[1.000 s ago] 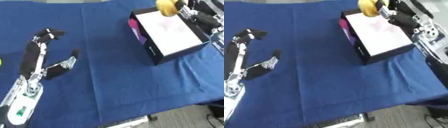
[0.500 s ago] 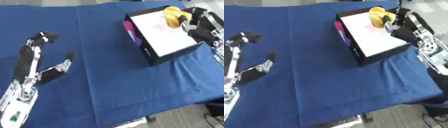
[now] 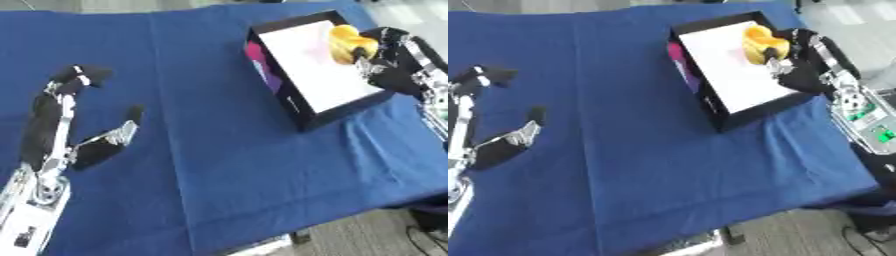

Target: Pick up the objects with one hand, pass them to the other hand, and then place them into the box on the other side of the table.

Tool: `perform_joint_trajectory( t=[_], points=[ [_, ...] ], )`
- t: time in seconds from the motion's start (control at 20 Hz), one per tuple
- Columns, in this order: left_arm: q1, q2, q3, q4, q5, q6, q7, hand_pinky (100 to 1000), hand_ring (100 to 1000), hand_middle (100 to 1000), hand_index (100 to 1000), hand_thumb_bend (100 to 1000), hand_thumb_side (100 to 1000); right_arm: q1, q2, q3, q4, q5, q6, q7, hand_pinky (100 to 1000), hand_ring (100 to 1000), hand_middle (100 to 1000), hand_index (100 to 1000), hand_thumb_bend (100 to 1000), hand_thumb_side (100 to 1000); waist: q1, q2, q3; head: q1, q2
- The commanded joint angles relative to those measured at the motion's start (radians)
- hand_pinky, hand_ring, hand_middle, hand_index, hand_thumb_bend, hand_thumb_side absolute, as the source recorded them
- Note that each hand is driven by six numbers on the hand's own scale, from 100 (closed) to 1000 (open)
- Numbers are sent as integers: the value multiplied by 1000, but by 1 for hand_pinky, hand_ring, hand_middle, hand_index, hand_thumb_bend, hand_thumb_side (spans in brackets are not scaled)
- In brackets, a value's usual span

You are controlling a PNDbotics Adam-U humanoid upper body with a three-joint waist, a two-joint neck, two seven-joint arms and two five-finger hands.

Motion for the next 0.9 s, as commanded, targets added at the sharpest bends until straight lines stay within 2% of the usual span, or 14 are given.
perform_joint_trajectory(
  t=[0.05,0.1,0.2,0.4,0.55,0.65,0.7,0.75,0.8,0.9],
  points=[
    [-12,11,9,-20,1,2,3,777,616,640,760,391,513,2,-19,-8,6,43,-13,6,797,951,708,823,100,224,15,-25,-1,2,-11],
    [-12,11,9,-20,1,3,3,777,616,640,760,391,514,2,-19,-8,6,57,-19,12,847,1000,804,912,100,218,15,-25,-1,3,-10],
    [-10,10,9,-18,1,3,3,778,616,640,760,390,515,3,-19,-10,6,94,-35,30,886,1000,914,1000,100,215,16,-26,-2,5,-9],
    [-9,10,10,-16,0,3,5,777,616,640,761,393,512,6,-14,-21,13,161,-45,51,930,1000,980,1000,100,214,17,-27,-2,10,-2],
    [-9,10,11,-16,1,4,7,777,615,640,761,392,513,6,-8,-26,14,181,-33,46,933,1000,975,1000,100,219,17,-27,-2,12,-3],
    [-8,9,11,-17,1,4,8,776,615,640,760,392,511,5,-2,-30,6,164,-28,38,935,1000,982,1000,100,241,17,-27,-3,16,-2],
    [-8,10,12,-17,1,4,9,776,615,640,760,393,509,4,1,-34,-4,144,-26,33,936,1000,988,1000,100,289,18,-27,-3,19,-2],
    [-8,11,13,-18,1,5,9,776,615,640,760,394,508,4,5,-40,-18,114,-25,27,934,1000,987,1000,100,321,18,-27,-3,22,-2],
    [-7,11,13,-19,1,6,10,776,615,640,760,394,508,3,8,-45,-36,80,-26,21,923,1000,977,1000,100,414,19,-27,-3,27,-2],
    [-7,15,16,-22,2,8,11,776,615,640,760,394,507,8,15,-60,-97,-20,-43,16,926,1000,972,1000,100,468,20,-27,-4,47,-3]
  ],
)
